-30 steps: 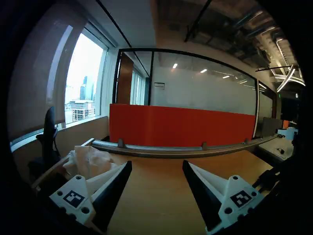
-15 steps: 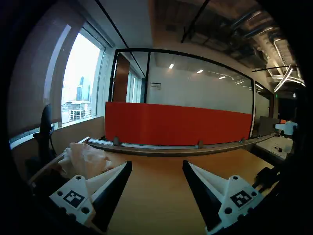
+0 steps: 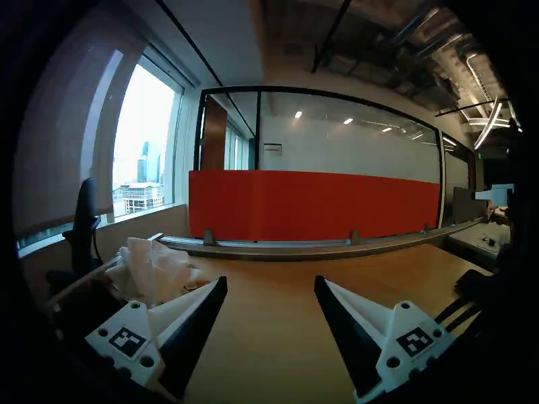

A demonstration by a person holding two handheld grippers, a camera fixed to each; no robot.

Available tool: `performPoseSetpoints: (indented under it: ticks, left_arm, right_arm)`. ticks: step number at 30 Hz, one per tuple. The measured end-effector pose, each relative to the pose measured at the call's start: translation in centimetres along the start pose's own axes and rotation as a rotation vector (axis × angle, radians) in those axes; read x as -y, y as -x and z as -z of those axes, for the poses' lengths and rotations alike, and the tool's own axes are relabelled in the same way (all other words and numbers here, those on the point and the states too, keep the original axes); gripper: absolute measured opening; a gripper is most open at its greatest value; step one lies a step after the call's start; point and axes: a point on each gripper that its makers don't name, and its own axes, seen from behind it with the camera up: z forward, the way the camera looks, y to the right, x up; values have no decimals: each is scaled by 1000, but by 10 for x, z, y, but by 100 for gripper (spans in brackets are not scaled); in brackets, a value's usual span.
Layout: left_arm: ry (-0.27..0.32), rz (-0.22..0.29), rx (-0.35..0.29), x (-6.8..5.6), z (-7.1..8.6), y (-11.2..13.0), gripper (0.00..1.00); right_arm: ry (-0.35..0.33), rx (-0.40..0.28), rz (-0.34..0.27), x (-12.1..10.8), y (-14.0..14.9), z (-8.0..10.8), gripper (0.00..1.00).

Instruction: Fold towel

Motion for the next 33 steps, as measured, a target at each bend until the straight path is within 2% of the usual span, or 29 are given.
performPoseSetpoints:
  ticks: [8, 14, 23, 33]
  left_arm:
    - [-23, -13, -23, 15, -5, 28, 96]
    - [-40, -15, -24, 27, -11, 57, 96]
    - [-41, 8, -36, 32, -16, 89, 96]
    - [-53, 9, -47, 40, -17, 104, 96]
  right_arm:
    - [2, 0, -1, 0, 12, -5, 100]
    - [7, 3, 6, 1, 19, -8, 100]
    - [4, 6, 15, 7, 39, -9, 100]
    - [14, 10, 13, 9, 56, -6, 100]
